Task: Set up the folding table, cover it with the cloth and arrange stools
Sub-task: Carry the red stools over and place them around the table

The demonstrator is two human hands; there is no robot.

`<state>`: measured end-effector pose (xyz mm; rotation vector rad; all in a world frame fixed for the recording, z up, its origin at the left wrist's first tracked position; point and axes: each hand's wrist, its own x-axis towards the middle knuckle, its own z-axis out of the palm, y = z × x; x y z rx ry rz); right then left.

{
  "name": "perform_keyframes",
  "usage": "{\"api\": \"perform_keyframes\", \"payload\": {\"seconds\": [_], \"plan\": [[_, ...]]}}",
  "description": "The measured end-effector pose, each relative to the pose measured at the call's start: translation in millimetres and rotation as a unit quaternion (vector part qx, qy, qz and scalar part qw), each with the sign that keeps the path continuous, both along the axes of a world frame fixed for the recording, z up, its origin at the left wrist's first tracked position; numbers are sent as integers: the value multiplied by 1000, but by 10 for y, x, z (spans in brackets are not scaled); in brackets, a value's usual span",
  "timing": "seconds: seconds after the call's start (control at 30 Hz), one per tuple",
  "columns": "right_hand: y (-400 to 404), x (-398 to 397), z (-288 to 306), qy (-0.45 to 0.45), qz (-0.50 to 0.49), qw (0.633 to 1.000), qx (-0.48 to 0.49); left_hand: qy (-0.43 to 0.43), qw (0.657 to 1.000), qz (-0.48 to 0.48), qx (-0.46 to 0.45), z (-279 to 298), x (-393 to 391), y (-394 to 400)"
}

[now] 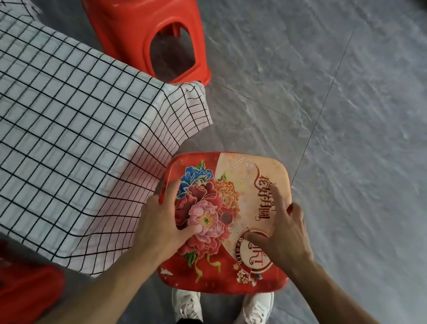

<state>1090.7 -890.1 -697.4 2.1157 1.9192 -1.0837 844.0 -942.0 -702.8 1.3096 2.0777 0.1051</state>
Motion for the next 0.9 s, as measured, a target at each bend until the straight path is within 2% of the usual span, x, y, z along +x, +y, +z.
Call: {"api": "perform_keyframes", "payload": {"seconds": [0.2,0.3,0.47,0.6,0.9], "plan": [[-43,6,-39,-3,-59,998,5,-7,996,-56,71,-27,-9,327],[-110,20,-76,-10,-74,997,-13,-19,993,-89,78,-87,-58,517],[-168,42,-63,-9,-62,998,5,-36,989,-97,109,-69,-119,382],[-193,47,-77,1,-60,998,19,1,990,-98,99,-6,-139,237],[-230,75,-112,26,-102,994,3,-9,995,-89,48,-80,-128,251]]}}
